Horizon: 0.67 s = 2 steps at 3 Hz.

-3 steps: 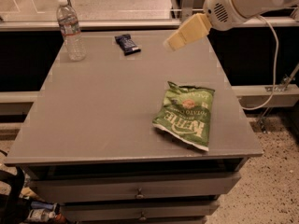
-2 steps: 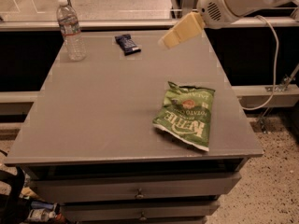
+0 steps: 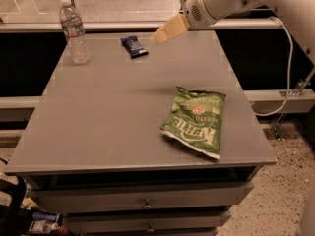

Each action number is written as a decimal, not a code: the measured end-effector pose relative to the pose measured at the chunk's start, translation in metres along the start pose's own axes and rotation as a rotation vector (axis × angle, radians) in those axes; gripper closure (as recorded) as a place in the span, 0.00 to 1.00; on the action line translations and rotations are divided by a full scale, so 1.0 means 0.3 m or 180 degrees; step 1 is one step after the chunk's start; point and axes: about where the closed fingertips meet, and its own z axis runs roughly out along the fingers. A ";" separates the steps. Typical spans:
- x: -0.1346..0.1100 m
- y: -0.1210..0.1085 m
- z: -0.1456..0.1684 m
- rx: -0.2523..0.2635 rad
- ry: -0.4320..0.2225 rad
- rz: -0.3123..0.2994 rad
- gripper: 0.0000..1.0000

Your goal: Pick rxbar blueberry

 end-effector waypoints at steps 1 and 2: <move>-0.007 -0.050 0.202 -0.0023 0.0014 0.0216 0.00; -0.001 -0.076 0.309 -0.0003 0.0001 0.0341 0.00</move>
Offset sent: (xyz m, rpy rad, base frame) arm 0.0966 0.0447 -0.0753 0.0880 0.0716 -0.1100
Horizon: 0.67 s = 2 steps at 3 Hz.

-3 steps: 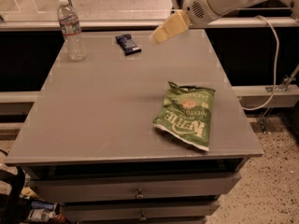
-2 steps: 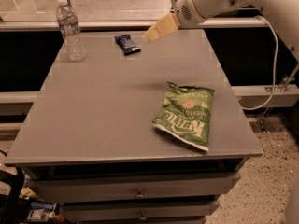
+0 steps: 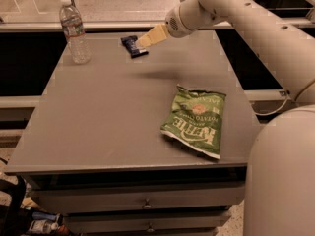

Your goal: Pick rxbar blueberry

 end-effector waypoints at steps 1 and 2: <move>-0.004 0.008 0.120 -0.0046 -0.0040 0.0079 0.00; -0.011 0.025 0.216 -0.0089 -0.0104 0.0128 0.00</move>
Offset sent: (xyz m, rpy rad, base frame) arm 0.0503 0.0642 -0.0527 0.1003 -0.0033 -0.0126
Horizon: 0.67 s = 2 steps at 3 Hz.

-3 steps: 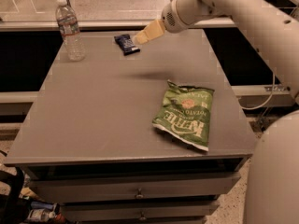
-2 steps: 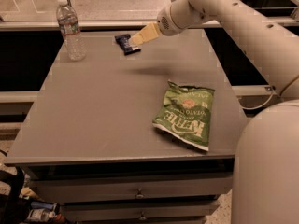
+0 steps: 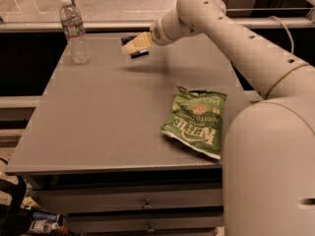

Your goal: Pick rxbar blueberry

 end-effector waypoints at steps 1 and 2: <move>0.012 0.006 0.077 -0.0012 -0.0030 0.0050 0.00; 0.041 -0.008 0.130 0.0064 -0.0008 0.0106 0.00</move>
Offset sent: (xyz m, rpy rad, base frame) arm 0.0231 0.0160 -0.0404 0.0116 0.0076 -0.0611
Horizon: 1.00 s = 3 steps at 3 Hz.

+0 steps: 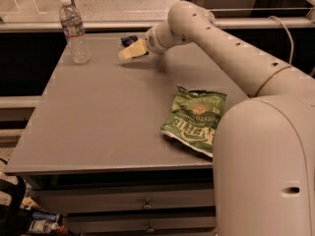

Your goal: Pick rxbar blueberry

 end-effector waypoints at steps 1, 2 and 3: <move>0.020 -0.019 0.028 0.0087 0.0033 0.0031 0.00; 0.024 -0.022 0.043 0.0120 0.0044 0.0034 0.00; 0.024 -0.022 0.043 0.0121 0.0044 0.0033 0.00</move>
Offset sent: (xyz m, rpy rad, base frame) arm 0.0121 -0.0034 -0.0134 -0.0311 -0.0055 -0.0551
